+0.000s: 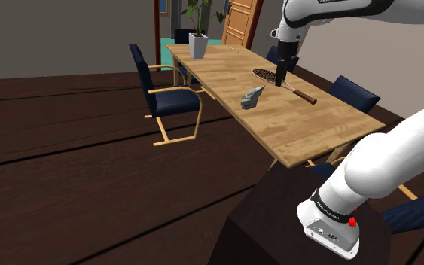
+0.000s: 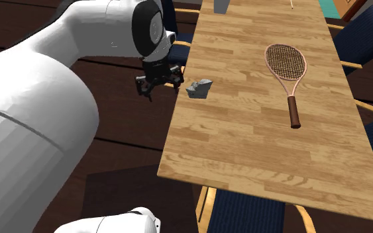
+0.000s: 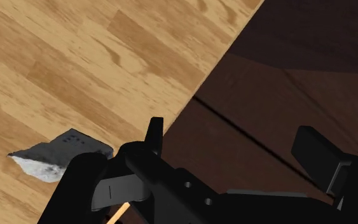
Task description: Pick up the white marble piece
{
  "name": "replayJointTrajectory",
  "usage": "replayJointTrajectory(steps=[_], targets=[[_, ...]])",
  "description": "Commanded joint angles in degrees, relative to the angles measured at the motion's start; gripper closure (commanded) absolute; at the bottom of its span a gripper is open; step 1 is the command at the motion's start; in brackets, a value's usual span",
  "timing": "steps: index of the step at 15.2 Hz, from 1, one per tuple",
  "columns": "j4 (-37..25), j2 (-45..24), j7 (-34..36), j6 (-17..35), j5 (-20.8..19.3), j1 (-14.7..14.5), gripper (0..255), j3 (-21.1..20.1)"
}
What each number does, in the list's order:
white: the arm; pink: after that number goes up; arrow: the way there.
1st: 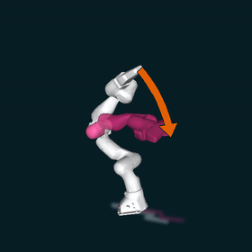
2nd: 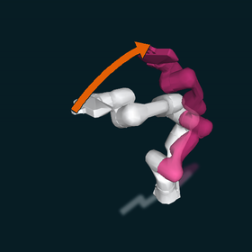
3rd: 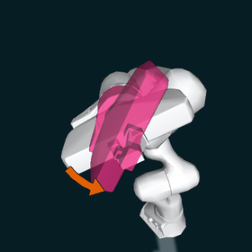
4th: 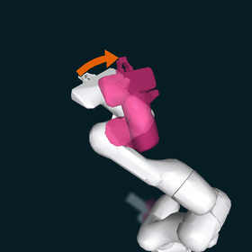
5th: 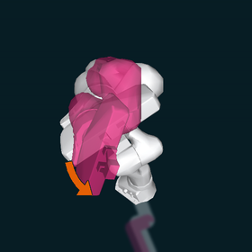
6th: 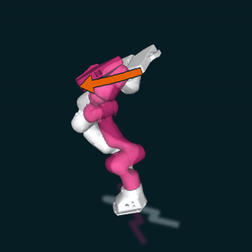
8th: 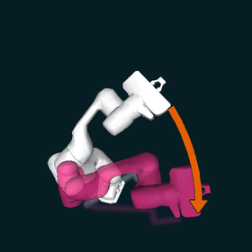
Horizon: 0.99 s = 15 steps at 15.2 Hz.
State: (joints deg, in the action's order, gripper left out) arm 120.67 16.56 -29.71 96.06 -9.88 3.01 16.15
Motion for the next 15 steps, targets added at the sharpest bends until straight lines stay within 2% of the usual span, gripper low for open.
replayJointTrajectory(steps=[1,8,15], targets=[[-3.2,-5.3,-3.7,1.5,0.7,0.1,0,1.7],[-16.2,-22.5,-16.2,2.9,4.6,2.2,0,5.3],[-34.4,-41.3,-26.8,0.3,9.5,7.2,0,5.3]])
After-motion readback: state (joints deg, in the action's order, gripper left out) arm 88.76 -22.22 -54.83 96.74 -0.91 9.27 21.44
